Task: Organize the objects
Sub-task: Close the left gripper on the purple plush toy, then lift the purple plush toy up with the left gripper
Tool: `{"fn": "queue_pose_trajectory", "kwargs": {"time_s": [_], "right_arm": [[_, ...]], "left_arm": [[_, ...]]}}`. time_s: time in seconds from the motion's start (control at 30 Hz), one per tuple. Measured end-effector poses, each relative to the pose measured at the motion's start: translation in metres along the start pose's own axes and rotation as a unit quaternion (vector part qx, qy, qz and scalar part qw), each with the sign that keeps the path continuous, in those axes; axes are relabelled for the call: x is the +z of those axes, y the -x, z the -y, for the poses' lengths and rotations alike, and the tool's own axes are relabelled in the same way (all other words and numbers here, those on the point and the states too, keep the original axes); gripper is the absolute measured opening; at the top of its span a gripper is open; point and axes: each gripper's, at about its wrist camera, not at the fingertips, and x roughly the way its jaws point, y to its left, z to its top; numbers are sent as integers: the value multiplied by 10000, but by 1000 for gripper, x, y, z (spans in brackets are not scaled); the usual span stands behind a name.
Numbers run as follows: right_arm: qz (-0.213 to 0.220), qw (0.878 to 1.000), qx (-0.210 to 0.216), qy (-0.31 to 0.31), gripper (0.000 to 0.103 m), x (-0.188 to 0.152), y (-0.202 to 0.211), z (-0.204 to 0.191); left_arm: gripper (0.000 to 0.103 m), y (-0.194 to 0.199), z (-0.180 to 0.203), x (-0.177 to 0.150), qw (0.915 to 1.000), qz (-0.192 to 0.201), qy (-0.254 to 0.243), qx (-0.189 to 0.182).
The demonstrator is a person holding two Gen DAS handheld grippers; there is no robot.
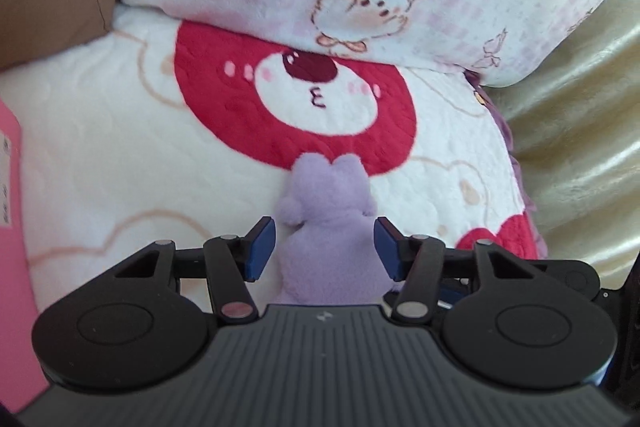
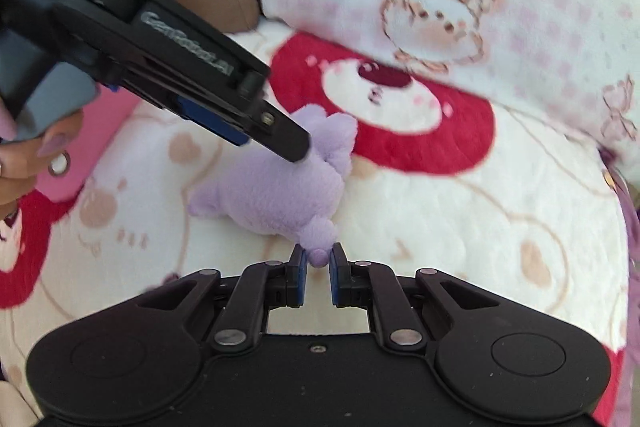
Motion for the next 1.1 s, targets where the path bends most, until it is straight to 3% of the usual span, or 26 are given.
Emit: {"fn": "queue_pose_trajectory", "kwargs": {"time_s": [0.1,0.23,0.37,0.5,0.67,0.93,1.1], "right_arm": [[-59,9993,-335,120,31,-9,-1,3],[142,9997,79,-199,47,-11,10,10],[583,9978,316,53,66,-11,18,2],[500,9976,486,46,67,-14,7,-4],[420,9985,311,-150,69,-9,-15,-2],[366,9971,512,-418,76,-8,-37,7],[418,9947,645,-680,74,-8,-34,13]], "left_arm": [[51,0,2,-7,10000,0,-41,-25],[35,1,1,-16,10000,27,-58,-73],[31,2,-2,-18,9999,97,1,-105],[30,1,-4,-19,9998,143,94,-124],[30,-3,0,-26,9999,165,37,9],[33,-4,-9,-39,9986,399,336,-81],[33,-7,-16,-45,9963,545,601,-280]]}}
